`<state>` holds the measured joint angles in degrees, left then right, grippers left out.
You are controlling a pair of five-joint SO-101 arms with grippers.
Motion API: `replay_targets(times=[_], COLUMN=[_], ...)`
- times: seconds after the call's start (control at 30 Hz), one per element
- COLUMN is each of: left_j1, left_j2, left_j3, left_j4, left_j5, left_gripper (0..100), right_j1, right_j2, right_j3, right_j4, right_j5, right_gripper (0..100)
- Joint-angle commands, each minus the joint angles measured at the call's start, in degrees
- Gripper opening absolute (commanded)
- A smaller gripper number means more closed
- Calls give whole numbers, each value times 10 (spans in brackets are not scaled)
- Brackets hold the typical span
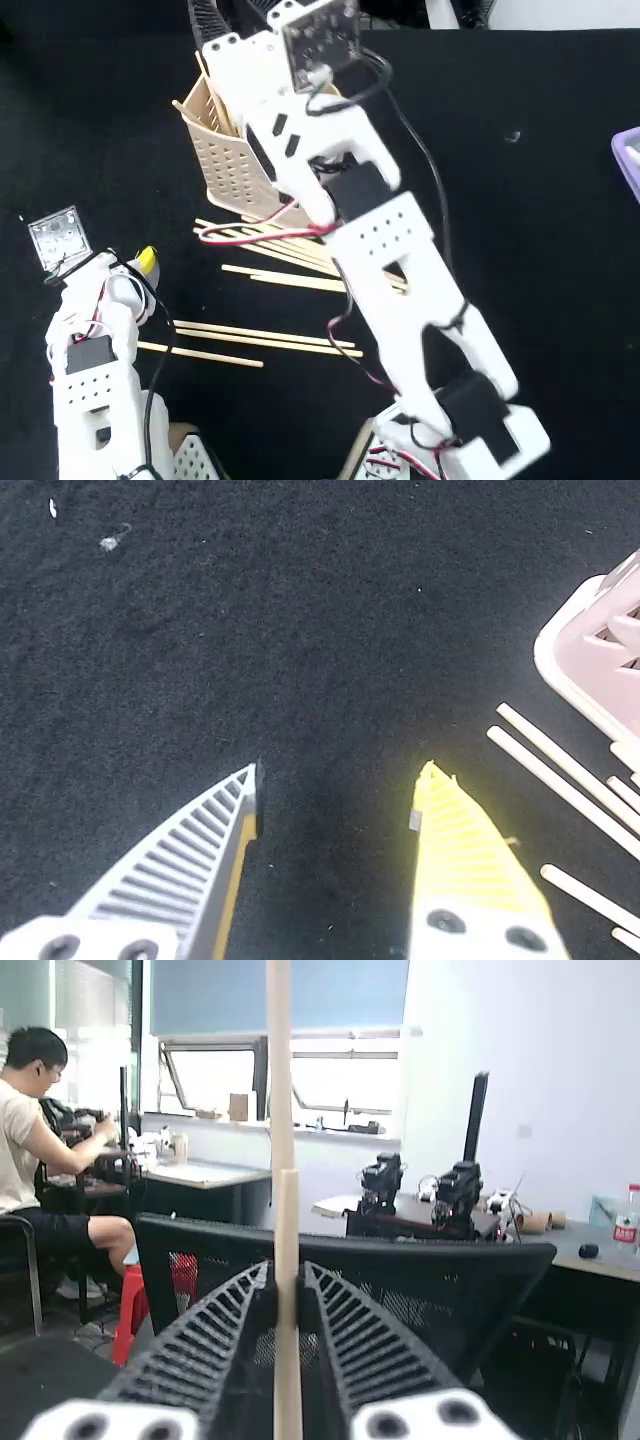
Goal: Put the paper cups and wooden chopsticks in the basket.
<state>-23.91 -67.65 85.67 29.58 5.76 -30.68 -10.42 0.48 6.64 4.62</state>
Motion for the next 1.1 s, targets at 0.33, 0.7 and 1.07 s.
replay_targets(times=[0.33,0.7,1.07], left_j1=[-2,-2,-3], left_j2=[-7,-7,-7], left_j3=[-6,-6,-7], left_j4=[-10,-10,-10], left_j5=[-6,-6,-6], left_gripper=[252,252,252], right_j1=[6,5,4], right_j2=[99,88,44], right_j3=[-30,-32,-33], right_j4=[6,162,260], right_j5=[-3,0,-4], right_gripper=[12,17,132])
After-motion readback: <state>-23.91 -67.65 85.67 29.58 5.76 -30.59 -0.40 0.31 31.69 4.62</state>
